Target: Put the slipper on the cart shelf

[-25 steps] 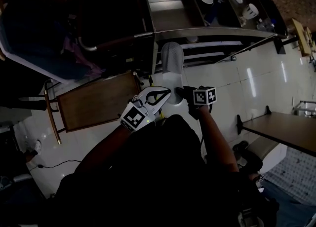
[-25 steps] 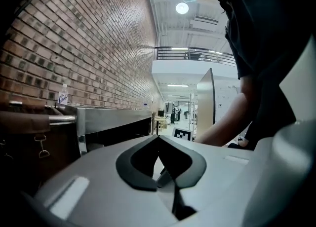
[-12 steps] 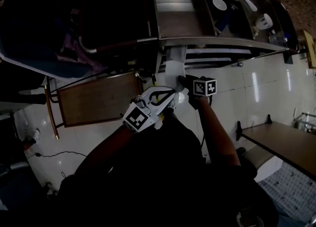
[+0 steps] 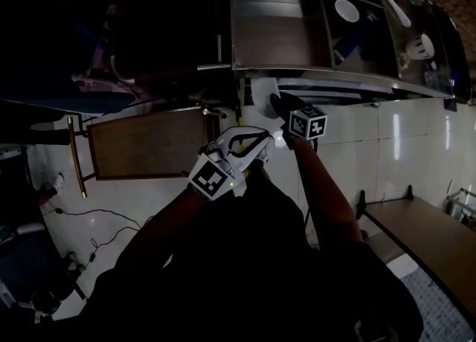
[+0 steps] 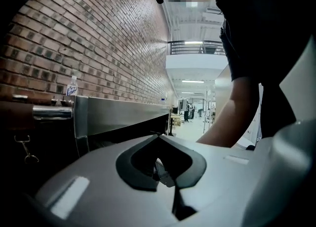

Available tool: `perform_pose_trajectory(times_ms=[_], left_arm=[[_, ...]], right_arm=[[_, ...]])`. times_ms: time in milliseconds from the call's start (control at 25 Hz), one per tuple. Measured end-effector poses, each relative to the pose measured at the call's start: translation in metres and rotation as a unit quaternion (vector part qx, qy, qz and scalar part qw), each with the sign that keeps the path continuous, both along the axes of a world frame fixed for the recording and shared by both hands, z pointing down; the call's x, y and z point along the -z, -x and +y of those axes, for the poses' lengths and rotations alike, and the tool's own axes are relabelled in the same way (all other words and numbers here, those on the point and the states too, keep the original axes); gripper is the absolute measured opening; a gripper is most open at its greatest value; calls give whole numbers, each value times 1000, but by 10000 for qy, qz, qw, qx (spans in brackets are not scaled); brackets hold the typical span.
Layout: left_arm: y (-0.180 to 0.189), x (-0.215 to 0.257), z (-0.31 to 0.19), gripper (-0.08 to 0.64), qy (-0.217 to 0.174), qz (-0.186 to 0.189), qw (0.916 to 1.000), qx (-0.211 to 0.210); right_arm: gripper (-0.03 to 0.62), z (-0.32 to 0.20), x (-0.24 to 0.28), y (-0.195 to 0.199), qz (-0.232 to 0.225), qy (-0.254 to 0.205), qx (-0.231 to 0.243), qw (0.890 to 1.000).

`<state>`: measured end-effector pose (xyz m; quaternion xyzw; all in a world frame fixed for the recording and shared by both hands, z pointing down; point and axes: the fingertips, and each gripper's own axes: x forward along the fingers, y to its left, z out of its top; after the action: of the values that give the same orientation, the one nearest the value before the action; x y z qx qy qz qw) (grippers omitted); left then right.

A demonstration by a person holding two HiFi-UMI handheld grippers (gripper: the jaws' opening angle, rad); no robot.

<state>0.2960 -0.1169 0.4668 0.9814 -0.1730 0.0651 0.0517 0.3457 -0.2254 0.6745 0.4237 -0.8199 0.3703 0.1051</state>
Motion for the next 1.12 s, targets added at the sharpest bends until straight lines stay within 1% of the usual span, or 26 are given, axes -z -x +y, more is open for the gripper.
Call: perform_pose_trajectory(times_ms=[80,160,320,480,560,680,760,840,960,1120], left_arm=[[-6,-2,-7,2,-13,-6,10000,66],[-9,-4,-11,2,-14,-26,9999,120],[-11,-10,-14,2,11,-100,9997,205],[-12,-15,-15,2,34,-160,9994,298],[-11,-18,-17,2,73,-163,9992,365],[-9,-25,-17,2,132,-193,9987,461],[-8,-30,-20,2,172,-178,9982,550],[-7,-34,-24,2,226,-170,9976,628],[-7,-37,-29,2,253,-158,9973,673],[-8,-39,-30,2,184,-225,9976,636]], right_arm=[[65,-13,4,-5,-34,-259,-198,9995],[65,-27,3,-10,-162,-460,-358,9982],[64,-49,2,-13,-570,-520,-608,9952],[65,-68,5,-11,-711,-777,-708,9919],[65,-72,8,-8,-640,-996,-731,9903],[64,-75,11,-10,-299,-1310,-855,9872],[64,-78,11,-13,-52,-1458,-973,9845],[65,-81,11,-14,100,-1533,-1048,9826],[65,-86,8,-16,147,-1538,-1123,9816],[65,-96,6,-18,29,-1477,-1302,9804]])
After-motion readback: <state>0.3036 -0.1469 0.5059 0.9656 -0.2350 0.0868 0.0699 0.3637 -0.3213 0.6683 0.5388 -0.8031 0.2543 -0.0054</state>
